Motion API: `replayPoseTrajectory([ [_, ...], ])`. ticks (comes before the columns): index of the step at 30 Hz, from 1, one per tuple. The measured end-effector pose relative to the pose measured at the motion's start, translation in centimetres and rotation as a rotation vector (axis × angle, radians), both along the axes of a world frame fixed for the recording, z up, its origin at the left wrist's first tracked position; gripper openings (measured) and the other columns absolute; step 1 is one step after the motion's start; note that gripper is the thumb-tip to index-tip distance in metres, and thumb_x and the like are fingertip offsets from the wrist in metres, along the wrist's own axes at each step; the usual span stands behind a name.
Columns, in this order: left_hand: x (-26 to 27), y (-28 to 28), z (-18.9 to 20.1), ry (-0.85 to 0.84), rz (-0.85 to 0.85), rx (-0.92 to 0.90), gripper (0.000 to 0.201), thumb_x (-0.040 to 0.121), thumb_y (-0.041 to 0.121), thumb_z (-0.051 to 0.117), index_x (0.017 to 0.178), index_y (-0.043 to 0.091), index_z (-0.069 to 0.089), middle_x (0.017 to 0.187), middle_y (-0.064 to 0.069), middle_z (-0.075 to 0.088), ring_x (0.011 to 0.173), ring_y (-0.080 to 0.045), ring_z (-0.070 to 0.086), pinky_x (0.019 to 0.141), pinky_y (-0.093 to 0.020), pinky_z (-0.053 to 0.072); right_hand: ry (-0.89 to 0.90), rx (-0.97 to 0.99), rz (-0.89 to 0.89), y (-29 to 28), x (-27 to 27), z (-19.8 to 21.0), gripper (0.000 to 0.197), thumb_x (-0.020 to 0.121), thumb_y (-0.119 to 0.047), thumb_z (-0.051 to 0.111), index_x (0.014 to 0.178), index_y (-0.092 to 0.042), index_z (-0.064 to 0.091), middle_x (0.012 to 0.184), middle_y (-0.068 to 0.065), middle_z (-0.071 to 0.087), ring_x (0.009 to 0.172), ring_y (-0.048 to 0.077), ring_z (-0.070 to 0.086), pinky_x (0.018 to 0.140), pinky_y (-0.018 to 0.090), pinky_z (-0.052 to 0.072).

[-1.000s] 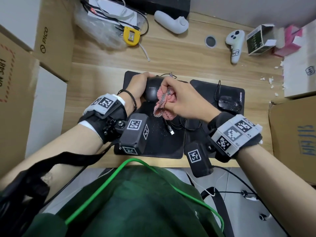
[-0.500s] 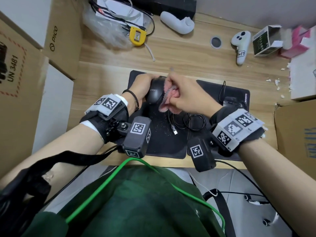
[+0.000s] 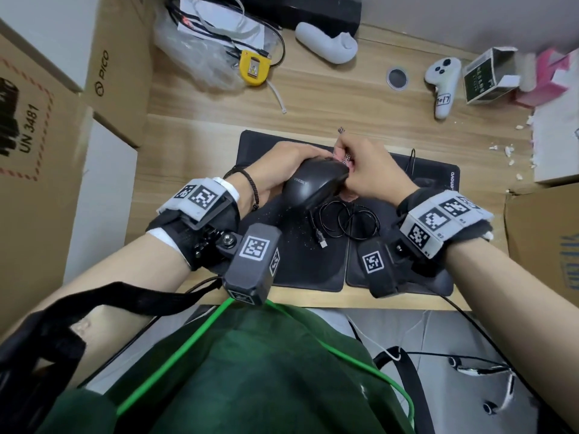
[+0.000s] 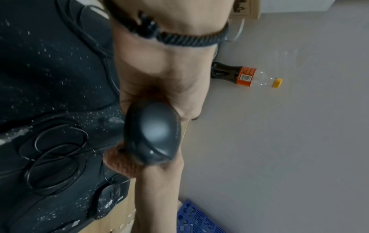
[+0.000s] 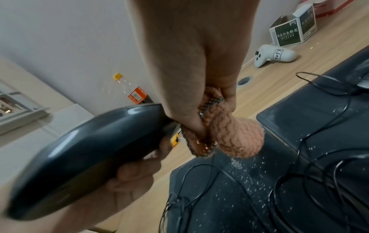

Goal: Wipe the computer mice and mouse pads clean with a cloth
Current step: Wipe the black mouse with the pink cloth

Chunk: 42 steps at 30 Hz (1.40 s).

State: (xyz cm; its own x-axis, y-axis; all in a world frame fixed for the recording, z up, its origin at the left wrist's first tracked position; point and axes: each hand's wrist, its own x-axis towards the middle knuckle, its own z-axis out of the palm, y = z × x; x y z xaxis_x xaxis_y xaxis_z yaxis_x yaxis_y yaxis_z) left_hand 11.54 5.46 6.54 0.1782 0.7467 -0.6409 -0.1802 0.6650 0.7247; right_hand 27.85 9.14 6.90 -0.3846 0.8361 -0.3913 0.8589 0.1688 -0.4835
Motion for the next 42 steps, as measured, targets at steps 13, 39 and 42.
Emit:
replayPoseTrajectory([
  [13, 0.1, 0.8, -2.1, 0.230, 0.106, -0.115, 0.024, 0.087, 0.007, 0.053, 0.064, 0.014, 0.055, 0.055, 0.000, 0.057, 0.058, -0.016, 0.049, 0.056, -0.025, 0.039, 0.189, -0.133, 0.338, -3.6, -3.1, 3.8, 0.027, 0.075, -0.006, 0.069, 0.094, -0.015, 0.053, 0.090, 0.004, 0.064, 0.079, 0.019, 0.052, 0.072, 0.020, 0.038],
  [39, -2.0, -1.2, -3.1, 0.216, 0.128, -0.143, 0.018, 0.089, 0.020, 0.060, 0.102, 0.014, 0.072, 0.080, 0.001, 0.067, 0.075, -0.013, 0.061, 0.059, -0.017, 0.047, 0.188, -0.157, 0.279, -5.4, -4.2, 3.0, 0.024, 0.075, -0.007, 0.066, 0.094, -0.016, 0.055, 0.073, -0.012, 0.055, 0.071, 0.008, 0.045, 0.064, 0.006, 0.035],
  [42, -1.9, -1.7, -2.6, 0.206, 0.046, -0.121, 0.016, 0.090, 0.018, 0.056, 0.092, 0.016, 0.073, 0.077, 0.003, 0.069, 0.066, -0.009, 0.061, 0.049, -0.012, 0.045, 0.160, -0.123, 0.173, -4.6, -3.9, 2.8, 0.019, 0.074, -0.005, 0.060, 0.090, -0.016, 0.057, 0.078, -0.001, 0.062, 0.070, 0.014, 0.049, 0.063, 0.011, 0.037],
])
